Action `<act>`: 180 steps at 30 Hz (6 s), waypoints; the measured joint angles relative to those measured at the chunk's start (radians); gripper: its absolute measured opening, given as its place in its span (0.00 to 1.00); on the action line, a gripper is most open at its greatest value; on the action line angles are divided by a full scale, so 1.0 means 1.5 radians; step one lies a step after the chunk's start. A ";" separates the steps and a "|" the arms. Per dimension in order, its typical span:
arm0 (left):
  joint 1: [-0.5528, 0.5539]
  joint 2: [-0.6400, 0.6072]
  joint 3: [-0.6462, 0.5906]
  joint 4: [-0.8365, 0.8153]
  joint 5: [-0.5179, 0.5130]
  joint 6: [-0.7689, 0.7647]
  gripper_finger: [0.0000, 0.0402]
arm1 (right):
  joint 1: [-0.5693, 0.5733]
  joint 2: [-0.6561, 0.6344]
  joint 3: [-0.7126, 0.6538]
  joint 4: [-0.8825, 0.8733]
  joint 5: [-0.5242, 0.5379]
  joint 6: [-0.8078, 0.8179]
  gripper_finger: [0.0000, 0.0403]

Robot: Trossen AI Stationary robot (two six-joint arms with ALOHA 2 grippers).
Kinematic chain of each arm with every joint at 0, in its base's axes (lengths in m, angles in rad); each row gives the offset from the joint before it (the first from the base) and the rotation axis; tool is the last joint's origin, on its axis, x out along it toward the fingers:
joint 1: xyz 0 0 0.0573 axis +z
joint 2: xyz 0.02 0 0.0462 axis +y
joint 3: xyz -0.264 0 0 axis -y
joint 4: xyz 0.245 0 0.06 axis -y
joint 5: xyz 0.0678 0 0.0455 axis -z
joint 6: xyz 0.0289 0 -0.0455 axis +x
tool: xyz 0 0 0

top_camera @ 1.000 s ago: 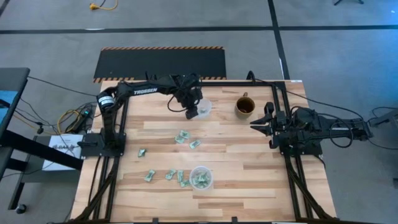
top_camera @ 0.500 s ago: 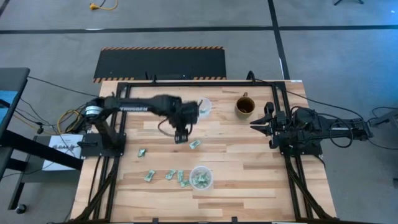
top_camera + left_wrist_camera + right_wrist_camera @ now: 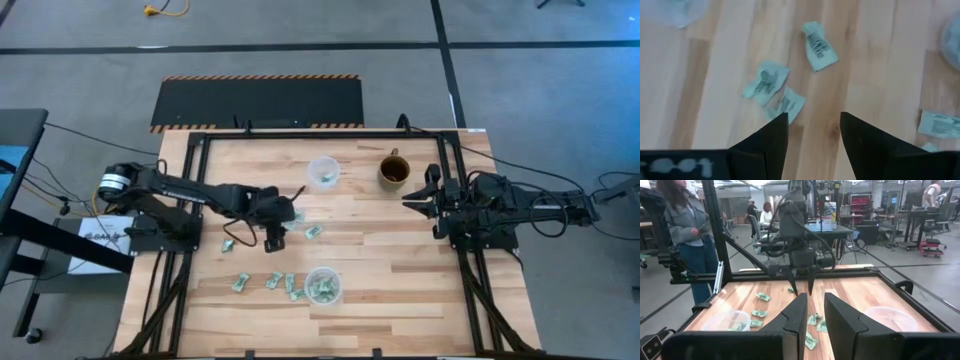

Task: Pick and place Stevia / Truvia into bins
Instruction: Put the stevia packet into the top transparent container

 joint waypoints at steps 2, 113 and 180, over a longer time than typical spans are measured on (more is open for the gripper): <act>0.000 0.001 -0.022 0.033 0.008 0.032 0.42 | 0.000 0.000 0.000 0.000 0.000 0.000 0.15; 0.311 0.207 0.254 0.138 0.154 0.213 0.00 | 0.000 0.000 0.000 0.000 0.000 0.000 0.15; 0.115 0.143 0.019 0.080 0.044 0.307 0.40 | 0.000 0.000 0.000 0.000 0.000 0.000 0.15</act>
